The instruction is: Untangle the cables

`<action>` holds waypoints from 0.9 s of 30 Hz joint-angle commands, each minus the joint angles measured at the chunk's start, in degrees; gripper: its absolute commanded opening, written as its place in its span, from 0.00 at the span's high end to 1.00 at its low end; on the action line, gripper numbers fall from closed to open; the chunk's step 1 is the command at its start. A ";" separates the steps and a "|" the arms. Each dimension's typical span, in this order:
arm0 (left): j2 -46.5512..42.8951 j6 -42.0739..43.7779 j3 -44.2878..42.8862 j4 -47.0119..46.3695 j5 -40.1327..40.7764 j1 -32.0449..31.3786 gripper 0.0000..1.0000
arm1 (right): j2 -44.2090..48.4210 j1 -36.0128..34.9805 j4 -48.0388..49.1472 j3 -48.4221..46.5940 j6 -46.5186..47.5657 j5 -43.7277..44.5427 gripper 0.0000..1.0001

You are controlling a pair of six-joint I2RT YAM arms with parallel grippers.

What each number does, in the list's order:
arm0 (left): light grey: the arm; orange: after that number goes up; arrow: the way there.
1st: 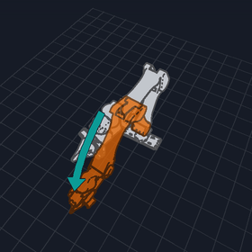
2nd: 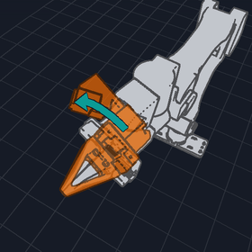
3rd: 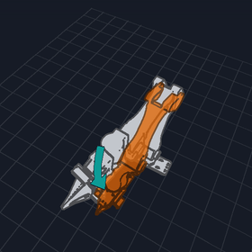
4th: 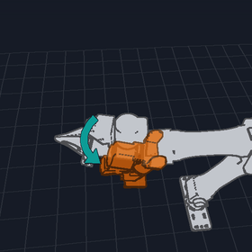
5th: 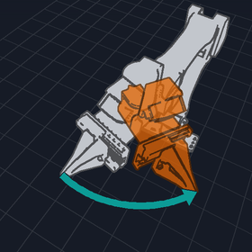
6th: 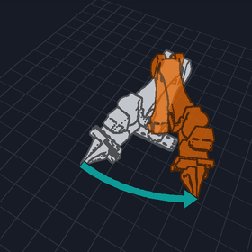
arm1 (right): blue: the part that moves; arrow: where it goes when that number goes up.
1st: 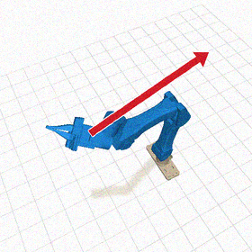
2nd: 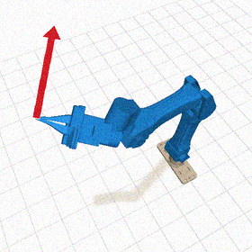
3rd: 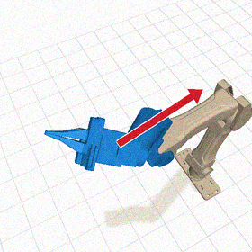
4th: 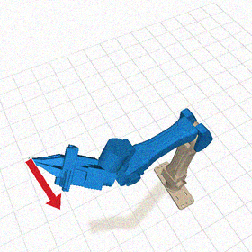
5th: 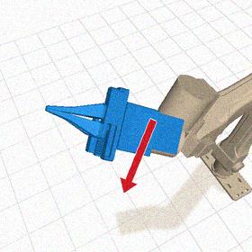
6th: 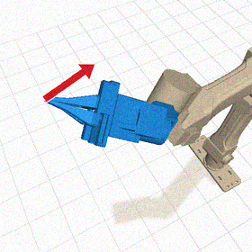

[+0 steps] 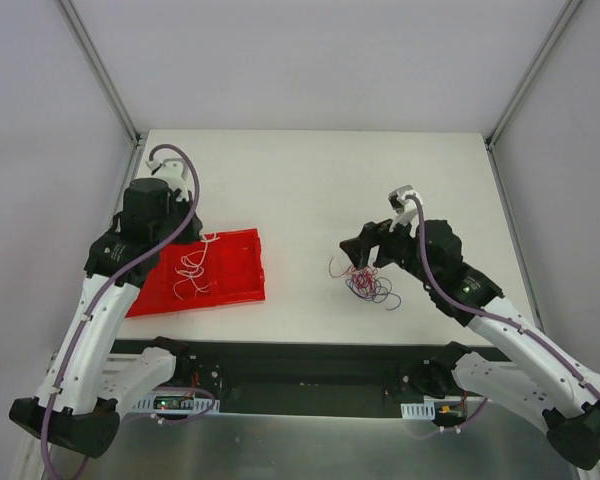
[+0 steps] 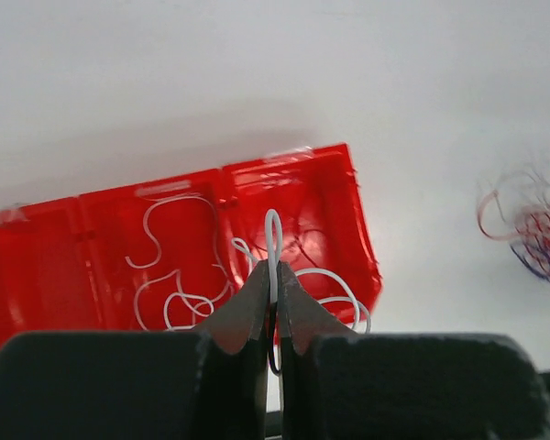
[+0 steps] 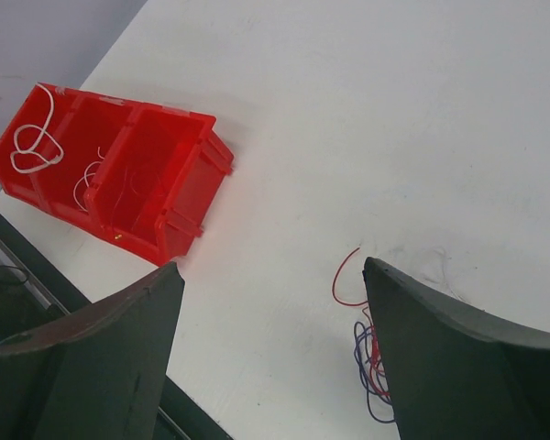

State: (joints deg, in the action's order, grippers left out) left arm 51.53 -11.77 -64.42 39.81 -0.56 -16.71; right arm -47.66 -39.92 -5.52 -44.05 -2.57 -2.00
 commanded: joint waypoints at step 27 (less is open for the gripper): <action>9.74 -28.04 18.72 -4.04 17.96 13.37 0.71 | 5.29 1.95 -4.68 4.67 -1.12 0.15 0.18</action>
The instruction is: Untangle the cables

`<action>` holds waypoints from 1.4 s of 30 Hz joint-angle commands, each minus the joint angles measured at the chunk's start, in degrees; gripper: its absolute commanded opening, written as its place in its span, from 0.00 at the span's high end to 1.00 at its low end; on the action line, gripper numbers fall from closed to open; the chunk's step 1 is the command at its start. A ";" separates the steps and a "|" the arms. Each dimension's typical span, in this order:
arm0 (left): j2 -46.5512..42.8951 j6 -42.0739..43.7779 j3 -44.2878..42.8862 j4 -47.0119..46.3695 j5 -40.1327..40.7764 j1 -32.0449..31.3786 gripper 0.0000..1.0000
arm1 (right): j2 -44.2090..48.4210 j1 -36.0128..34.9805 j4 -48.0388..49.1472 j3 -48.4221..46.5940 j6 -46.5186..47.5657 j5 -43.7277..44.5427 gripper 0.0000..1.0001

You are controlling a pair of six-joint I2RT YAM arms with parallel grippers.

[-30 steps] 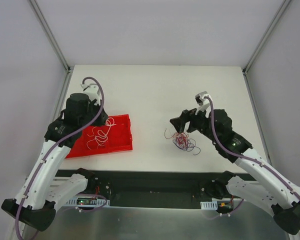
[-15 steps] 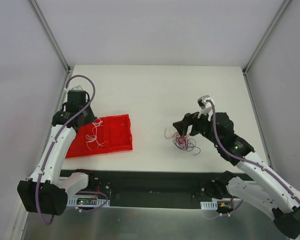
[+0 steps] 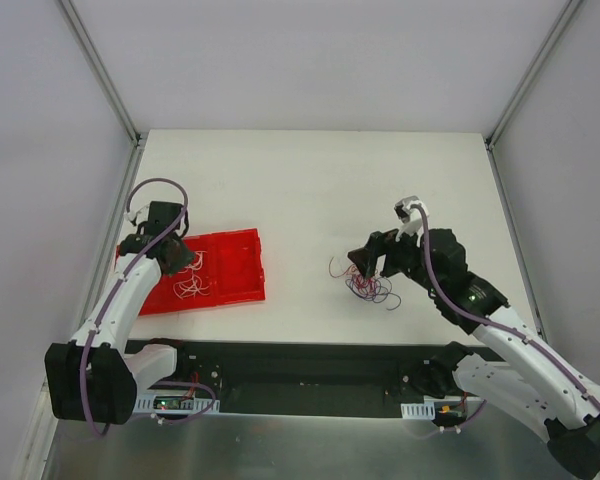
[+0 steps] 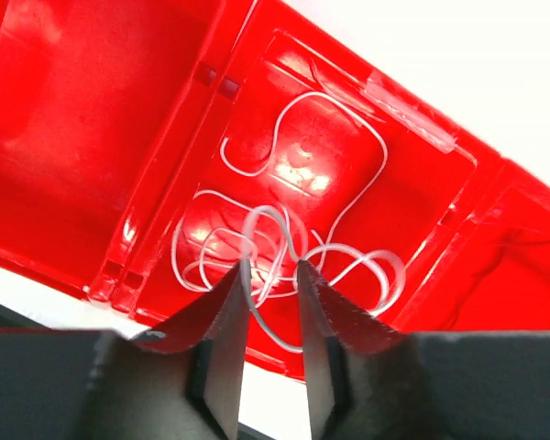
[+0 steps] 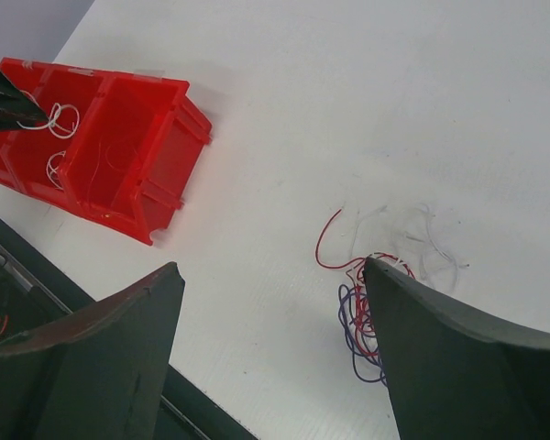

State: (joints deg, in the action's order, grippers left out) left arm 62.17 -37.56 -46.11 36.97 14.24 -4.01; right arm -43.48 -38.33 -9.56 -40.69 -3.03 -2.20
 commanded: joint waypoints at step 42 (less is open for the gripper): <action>5.76 2.84 1.46 -3.92 4.49 0.93 0.99 | 2.00 1.15 -3.36 2.98 -1.46 1.05 0.18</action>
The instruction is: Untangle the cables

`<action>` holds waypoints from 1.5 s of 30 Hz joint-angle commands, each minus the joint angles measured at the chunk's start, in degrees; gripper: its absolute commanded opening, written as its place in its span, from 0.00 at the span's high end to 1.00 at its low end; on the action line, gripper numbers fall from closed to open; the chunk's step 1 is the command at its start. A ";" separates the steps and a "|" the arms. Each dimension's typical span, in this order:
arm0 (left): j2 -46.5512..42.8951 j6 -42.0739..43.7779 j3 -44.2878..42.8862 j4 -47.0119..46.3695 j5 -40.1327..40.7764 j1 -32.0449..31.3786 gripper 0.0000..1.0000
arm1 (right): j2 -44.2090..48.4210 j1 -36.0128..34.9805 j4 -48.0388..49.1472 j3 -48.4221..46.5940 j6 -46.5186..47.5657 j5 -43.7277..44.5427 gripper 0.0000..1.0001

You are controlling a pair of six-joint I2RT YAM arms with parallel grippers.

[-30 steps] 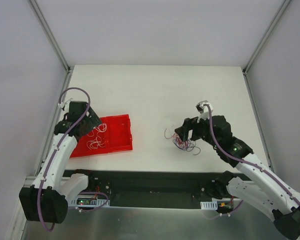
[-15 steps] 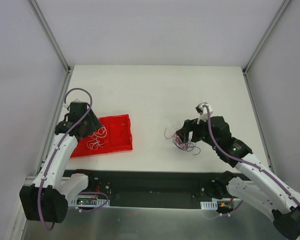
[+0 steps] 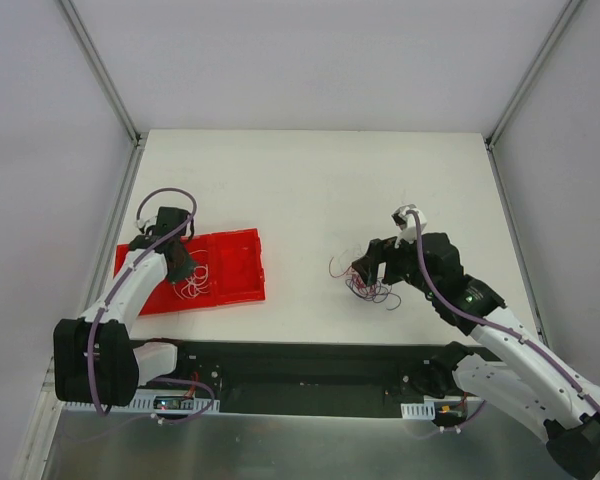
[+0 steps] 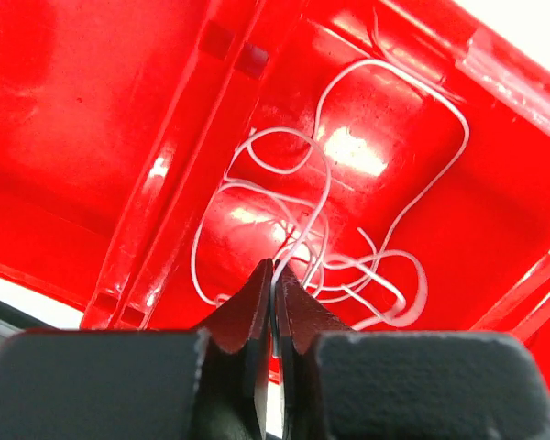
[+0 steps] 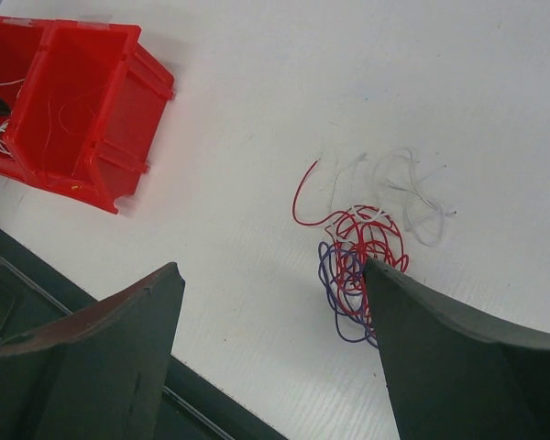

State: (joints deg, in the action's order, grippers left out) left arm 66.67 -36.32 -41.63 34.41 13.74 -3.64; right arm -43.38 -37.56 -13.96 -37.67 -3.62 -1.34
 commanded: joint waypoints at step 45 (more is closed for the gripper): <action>22.25 5.64 -20.32 -39.60 -47.92 -44.60 0.35 | -7.07 12.77 -1.08 12.62 -9.22 6.00 0.49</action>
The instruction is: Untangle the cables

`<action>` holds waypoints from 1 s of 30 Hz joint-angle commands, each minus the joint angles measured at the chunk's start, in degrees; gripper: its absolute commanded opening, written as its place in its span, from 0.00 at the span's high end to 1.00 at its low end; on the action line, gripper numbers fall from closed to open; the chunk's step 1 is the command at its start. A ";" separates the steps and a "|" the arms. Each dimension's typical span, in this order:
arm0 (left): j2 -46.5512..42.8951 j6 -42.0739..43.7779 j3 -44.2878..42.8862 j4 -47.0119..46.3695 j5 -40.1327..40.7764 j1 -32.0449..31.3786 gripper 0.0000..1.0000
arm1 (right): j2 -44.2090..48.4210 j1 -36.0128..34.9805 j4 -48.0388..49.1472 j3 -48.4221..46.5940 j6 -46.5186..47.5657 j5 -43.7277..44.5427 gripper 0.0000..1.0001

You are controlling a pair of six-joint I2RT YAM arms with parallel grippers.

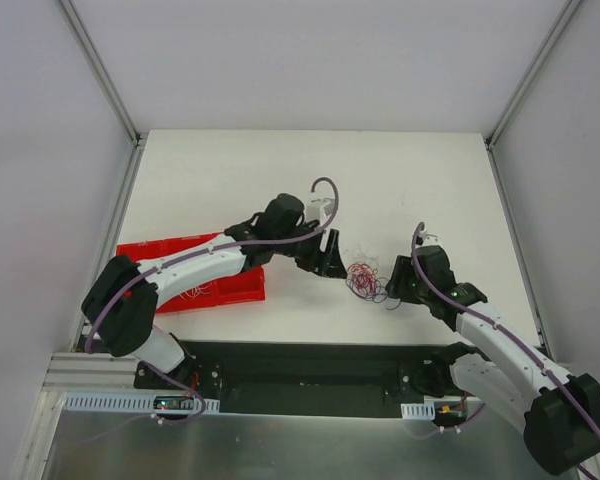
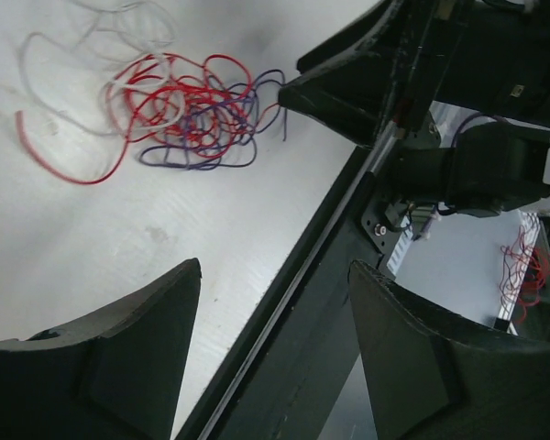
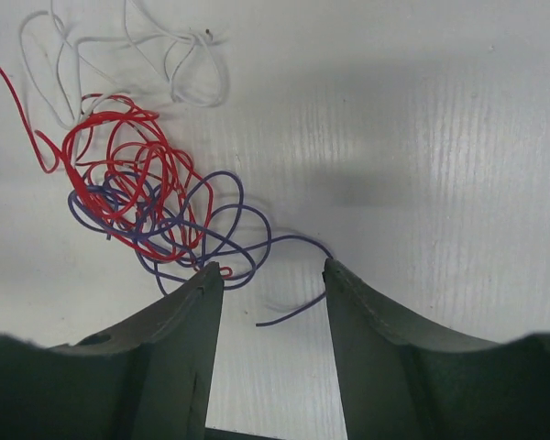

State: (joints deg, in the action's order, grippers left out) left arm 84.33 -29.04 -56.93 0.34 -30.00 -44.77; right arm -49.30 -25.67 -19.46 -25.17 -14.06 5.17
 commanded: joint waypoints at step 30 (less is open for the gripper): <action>38.54 -7.70 -22.45 4.41 3.89 -1.72 0.40 | 19.26 0.88 3.21 -23.92 -0.27 -12.11 1.00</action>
State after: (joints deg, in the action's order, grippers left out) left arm 123.52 -40.14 -82.50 -0.12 -32.53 -47.37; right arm -24.86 -24.69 -16.93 -37.06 -14.55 -3.29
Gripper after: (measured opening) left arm 0.603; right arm 0.011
